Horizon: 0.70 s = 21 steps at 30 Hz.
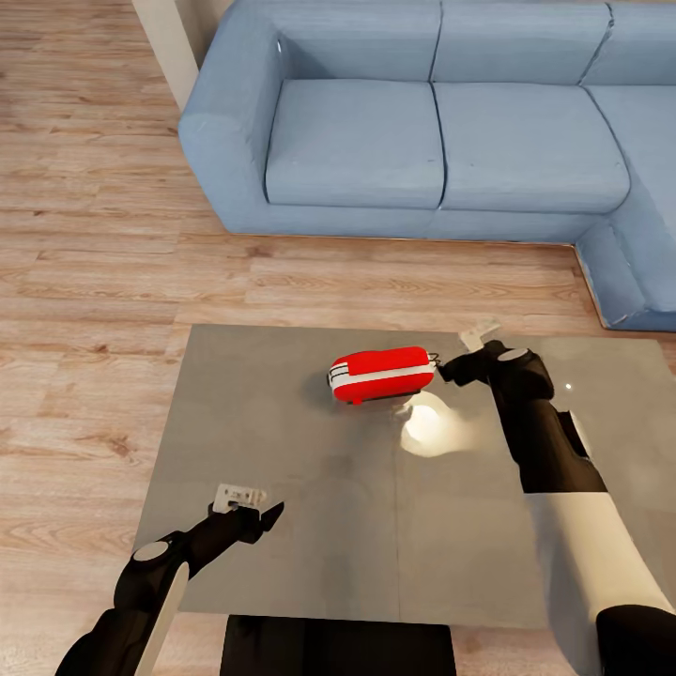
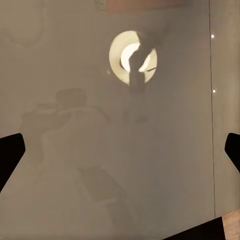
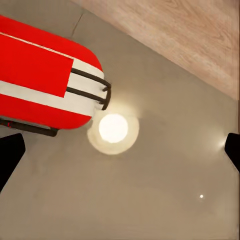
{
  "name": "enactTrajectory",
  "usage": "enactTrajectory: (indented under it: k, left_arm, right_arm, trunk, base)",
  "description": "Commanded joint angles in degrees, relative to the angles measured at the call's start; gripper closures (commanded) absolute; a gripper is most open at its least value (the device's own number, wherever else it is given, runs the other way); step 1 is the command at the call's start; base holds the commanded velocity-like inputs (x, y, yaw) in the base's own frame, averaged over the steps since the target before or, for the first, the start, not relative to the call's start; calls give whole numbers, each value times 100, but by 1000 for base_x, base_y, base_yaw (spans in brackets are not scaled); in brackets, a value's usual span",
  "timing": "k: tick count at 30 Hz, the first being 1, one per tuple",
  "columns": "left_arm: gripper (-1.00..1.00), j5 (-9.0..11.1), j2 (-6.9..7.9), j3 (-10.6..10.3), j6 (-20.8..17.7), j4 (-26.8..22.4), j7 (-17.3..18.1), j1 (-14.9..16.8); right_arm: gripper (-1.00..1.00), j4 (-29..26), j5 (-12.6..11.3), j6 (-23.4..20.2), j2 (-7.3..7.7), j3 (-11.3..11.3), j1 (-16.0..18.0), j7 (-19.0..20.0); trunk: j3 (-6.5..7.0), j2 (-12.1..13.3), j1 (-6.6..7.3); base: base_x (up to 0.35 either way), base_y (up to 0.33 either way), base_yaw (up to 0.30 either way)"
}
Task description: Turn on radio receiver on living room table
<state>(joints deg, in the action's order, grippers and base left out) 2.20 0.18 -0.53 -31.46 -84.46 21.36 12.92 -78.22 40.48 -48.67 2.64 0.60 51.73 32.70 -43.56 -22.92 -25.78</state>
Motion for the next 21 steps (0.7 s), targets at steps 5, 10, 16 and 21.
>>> enactTrajectory:
  k: [5, 10, 16, 21]
  left_arm:
    - [-100, 0, 0, 0, 0, 0, 0, 0]
    - [-100, 0, 0, 0, 0, 0, 0, 0]
    - [-100, 0, 0, 0, 0, 0, 0, 0]
    - [-100, 0, 0, 0, 0, 4, 0, 0]
  right_arm:
    - [-100, 232, 415, 0, -2, 168, 276, 468]
    - [-100, 576, 783, 26, 0, 226, 594, 1105]
    - [-100, 655, 1046, 169, -8, 409, 628, 1417]
    - [-100, 1078, 1086, 295, -9, 480, 874, 1547]
  trunk:
    - [0, 0, 0]
    - [0, 0, 0]
    - [0, 0, 0]
    - [0, 0, 0]
  base:
    - [0, 0, 0]
    - [0, 0, 0]
    - [0, 0, 0]
    - [0, 0, 0]
